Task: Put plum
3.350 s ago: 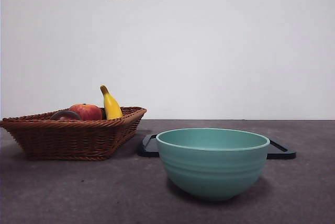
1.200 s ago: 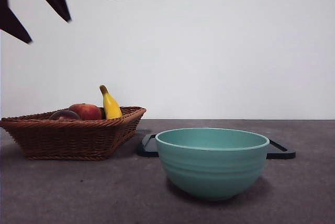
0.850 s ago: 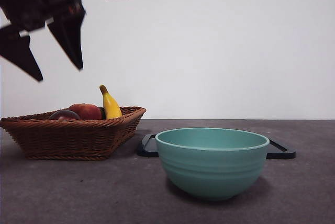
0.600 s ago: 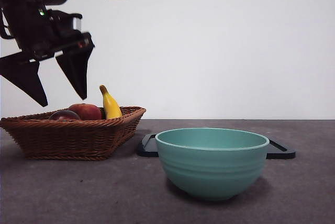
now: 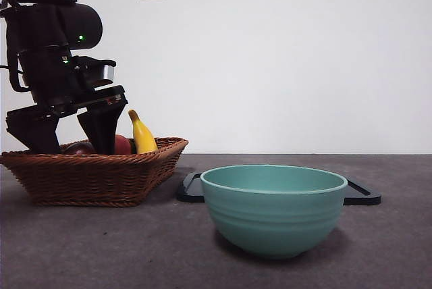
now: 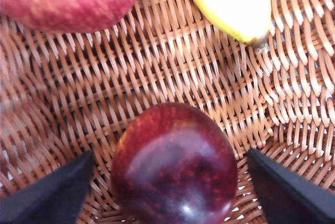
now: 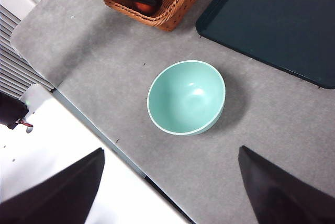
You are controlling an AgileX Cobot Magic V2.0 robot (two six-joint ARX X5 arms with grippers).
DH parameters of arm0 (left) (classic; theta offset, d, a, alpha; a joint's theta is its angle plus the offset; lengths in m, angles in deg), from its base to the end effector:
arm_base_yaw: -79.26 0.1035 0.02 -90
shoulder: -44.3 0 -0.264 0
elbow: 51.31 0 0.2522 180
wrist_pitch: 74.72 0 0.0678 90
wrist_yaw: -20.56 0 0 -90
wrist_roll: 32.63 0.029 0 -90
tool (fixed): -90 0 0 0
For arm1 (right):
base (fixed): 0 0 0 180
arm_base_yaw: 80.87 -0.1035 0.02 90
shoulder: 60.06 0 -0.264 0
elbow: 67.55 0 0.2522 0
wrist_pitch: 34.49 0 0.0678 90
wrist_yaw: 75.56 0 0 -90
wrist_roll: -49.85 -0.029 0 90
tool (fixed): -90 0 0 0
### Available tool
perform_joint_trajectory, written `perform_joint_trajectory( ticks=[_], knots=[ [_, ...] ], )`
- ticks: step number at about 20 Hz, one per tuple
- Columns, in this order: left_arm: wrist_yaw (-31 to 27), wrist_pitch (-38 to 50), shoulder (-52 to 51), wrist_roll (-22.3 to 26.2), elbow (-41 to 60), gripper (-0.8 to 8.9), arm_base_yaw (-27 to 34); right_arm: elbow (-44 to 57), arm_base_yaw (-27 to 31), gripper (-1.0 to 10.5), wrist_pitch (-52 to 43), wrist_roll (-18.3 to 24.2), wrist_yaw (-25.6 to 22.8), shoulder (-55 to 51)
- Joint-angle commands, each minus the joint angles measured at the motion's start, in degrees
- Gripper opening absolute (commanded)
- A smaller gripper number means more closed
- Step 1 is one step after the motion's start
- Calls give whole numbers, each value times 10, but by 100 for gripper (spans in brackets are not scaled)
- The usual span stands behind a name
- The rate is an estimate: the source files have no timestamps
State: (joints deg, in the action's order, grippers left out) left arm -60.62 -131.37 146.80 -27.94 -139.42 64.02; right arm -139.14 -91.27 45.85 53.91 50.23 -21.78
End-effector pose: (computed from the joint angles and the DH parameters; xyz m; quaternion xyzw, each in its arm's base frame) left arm 0.3392 -0.0970 0.2073 0.0651 0.5726 -0.1932 0.7940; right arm 0.0813 0.0322 0.3387 0.0577 0.3763 0.3732 0.8460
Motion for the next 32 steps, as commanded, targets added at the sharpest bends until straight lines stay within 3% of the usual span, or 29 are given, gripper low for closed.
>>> perform_joint_trajectory(
  ticks=[1,6,10,15,21,32],
  knots=[
    [-2,5,12,6,-12,343,-3,-11,-1,410,-5,-6,0,2],
    [13,4,-2,4,-13,301,-7,-11,-1,410,-5,-6,-3,2],
    [39,-15,-101,2,-24,302,-32,-11,-1,410,-5,-6,-13,2],
    [84,-46,-217,2,-25,301,-166,-11,-1,410,-6,-6,-13,2],
    [75,-20,-152,5,-24,301,-314,-11,-1,410,-5,-6,-13,2],
    [1,53,7,43,-24,301,-387,-11,-1,410,-5,-6,-13,2]
  ],
)
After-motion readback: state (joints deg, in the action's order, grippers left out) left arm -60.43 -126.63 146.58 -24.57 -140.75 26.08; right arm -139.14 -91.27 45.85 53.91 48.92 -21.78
